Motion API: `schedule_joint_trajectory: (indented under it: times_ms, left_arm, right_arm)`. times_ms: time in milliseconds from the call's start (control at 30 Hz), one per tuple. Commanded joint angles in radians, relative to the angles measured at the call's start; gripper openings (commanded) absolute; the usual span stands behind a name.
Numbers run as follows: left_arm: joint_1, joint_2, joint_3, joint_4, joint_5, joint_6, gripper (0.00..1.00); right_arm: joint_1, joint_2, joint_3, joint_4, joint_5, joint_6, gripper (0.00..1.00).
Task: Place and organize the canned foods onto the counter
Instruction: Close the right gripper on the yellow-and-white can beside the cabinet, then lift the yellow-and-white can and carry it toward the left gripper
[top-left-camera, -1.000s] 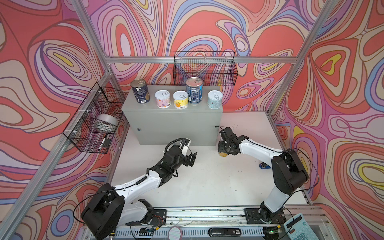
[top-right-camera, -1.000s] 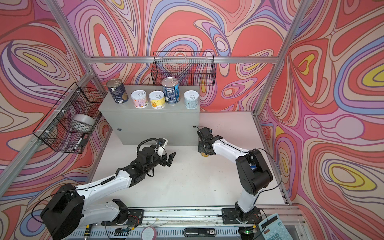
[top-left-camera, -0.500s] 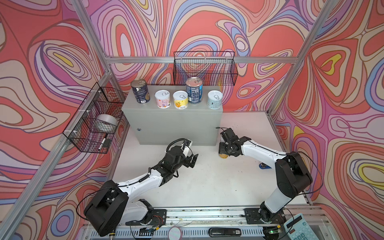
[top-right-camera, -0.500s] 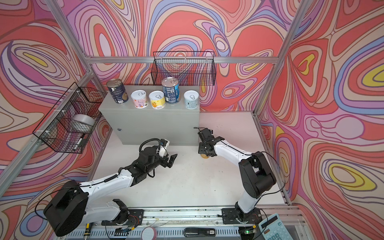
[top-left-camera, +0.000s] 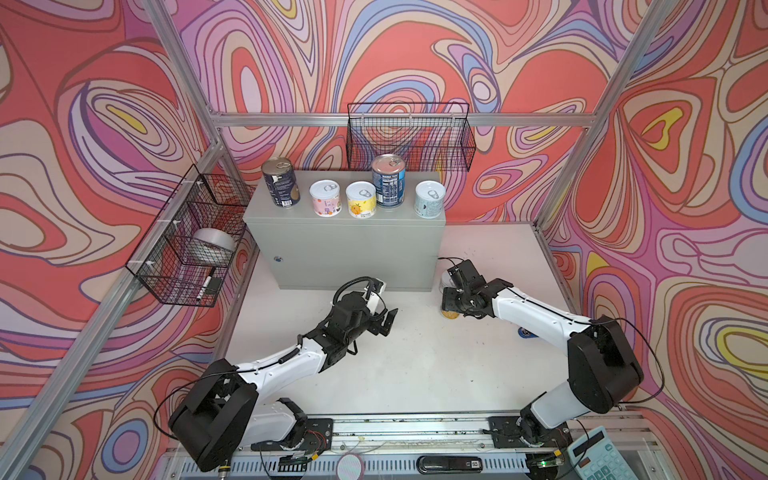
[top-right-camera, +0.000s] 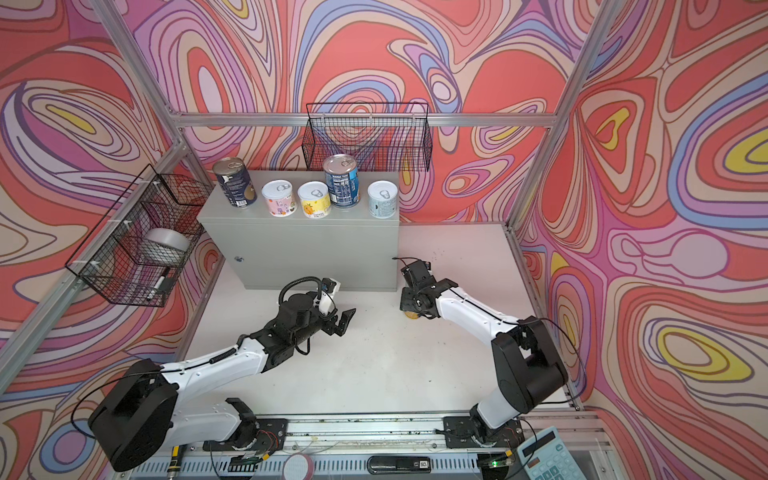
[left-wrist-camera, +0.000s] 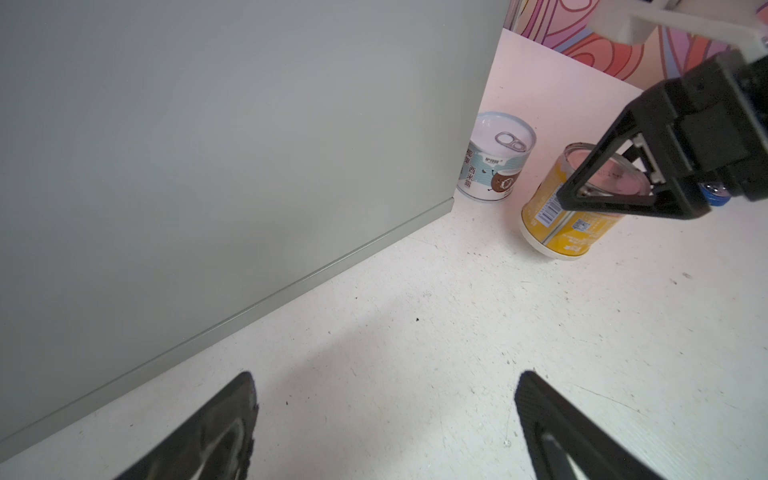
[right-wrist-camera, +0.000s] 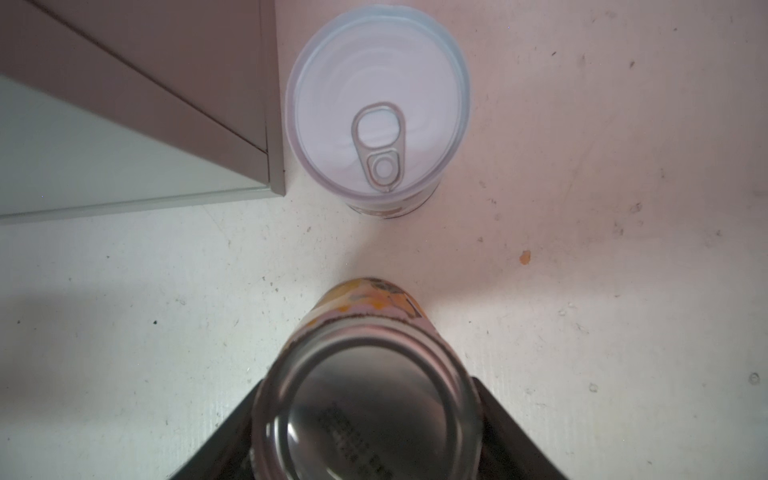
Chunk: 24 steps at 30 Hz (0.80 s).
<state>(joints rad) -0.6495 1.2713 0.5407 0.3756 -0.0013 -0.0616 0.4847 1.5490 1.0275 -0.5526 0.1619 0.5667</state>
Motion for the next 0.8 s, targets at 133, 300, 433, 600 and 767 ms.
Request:
schedule_joint_trajectory:
  times_ms: [133, 300, 433, 600, 767]
  left_arm:
    - [-0.006, -0.018, 0.026, 0.005, 0.010, 0.003, 1.00]
    - [-0.006, -0.042, -0.011, 0.065, -0.065, 0.002, 1.00]
    - [-0.015, -0.056, 0.031, -0.037, -0.061, -0.022, 1.00]
    - [-0.062, -0.079, 0.072, -0.141, -0.129, -0.015, 1.00]
    - [-0.067, -0.056, 0.095, -0.163, -0.140, -0.052, 1.00]
  right_arm:
    - [-0.003, -0.049, -0.053, 0.084, -0.030, 0.008, 0.40]
    - [-0.003, -0.075, -0.085, 0.136, -0.032, 0.011, 0.39]
    - [-0.002, -0.102, -0.123, 0.180, -0.086, 0.025, 0.39]
    - [-0.003, -0.146, -0.183, 0.208, -0.073, 0.026, 0.39]
    - [-0.003, -0.140, -0.193, 0.225, -0.103, 0.002, 0.39]
